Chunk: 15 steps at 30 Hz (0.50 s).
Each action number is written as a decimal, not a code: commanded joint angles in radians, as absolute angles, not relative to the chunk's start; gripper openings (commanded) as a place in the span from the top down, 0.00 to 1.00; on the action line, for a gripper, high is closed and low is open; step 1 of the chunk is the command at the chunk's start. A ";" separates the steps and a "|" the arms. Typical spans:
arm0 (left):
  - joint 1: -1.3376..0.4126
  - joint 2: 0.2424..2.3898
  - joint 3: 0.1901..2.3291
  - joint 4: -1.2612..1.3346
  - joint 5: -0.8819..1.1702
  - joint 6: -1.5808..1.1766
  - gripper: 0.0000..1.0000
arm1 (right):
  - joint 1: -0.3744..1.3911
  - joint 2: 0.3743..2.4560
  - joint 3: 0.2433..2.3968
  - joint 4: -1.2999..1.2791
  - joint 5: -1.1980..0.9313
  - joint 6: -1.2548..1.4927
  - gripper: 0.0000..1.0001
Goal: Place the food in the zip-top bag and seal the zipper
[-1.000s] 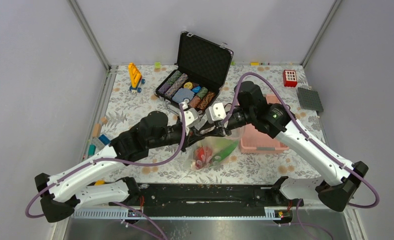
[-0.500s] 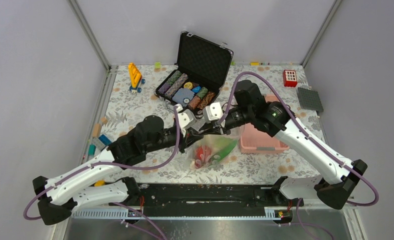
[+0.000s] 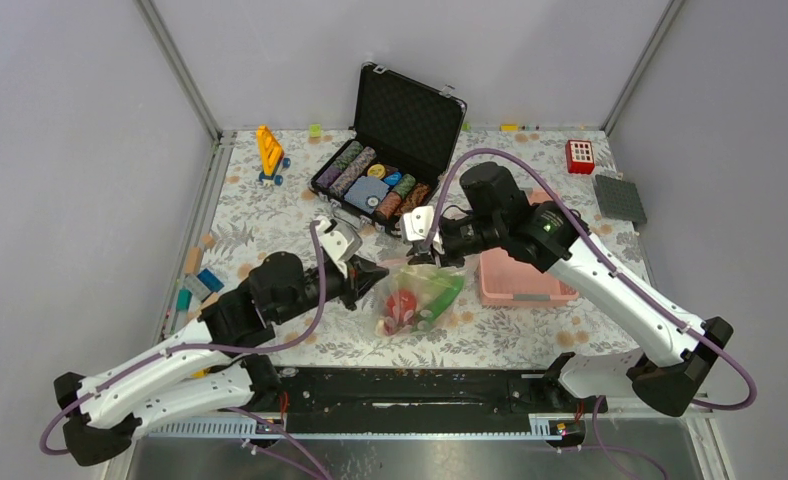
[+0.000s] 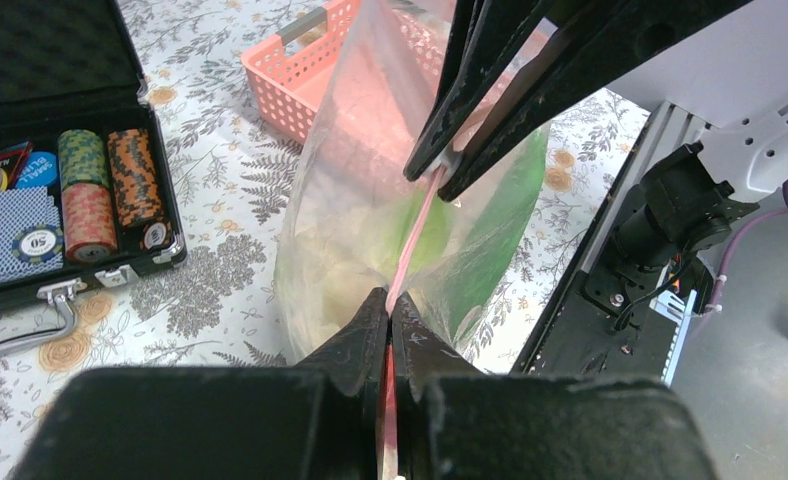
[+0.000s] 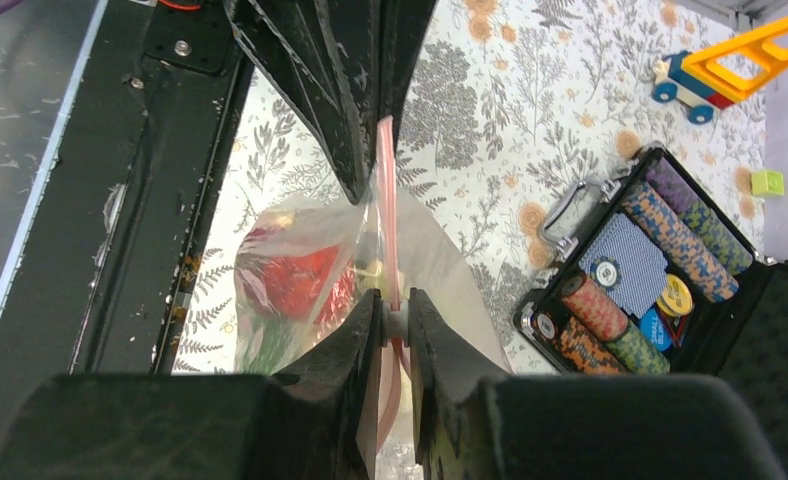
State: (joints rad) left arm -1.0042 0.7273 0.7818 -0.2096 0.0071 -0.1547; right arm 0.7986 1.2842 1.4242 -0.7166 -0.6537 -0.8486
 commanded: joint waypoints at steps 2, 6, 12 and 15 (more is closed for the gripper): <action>-0.999 0.669 0.770 -0.184 -0.089 -0.181 1.00 | 0.782 1.241 1.382 -0.732 -0.490 -0.788 1.00; -0.999 0.653 0.766 -0.175 -0.087 -0.175 1.00 | 0.783 1.204 1.352 -0.704 -0.440 -0.801 1.00; -0.997 0.639 0.744 -0.164 -0.241 -0.209 1.00 | 0.780 1.184 1.338 -0.706 -0.352 -0.806 1.00; -0.999 0.617 0.726 -0.155 -0.399 -0.244 1.00 | 0.767 1.186 1.340 -0.706 -0.317 -0.811 1.00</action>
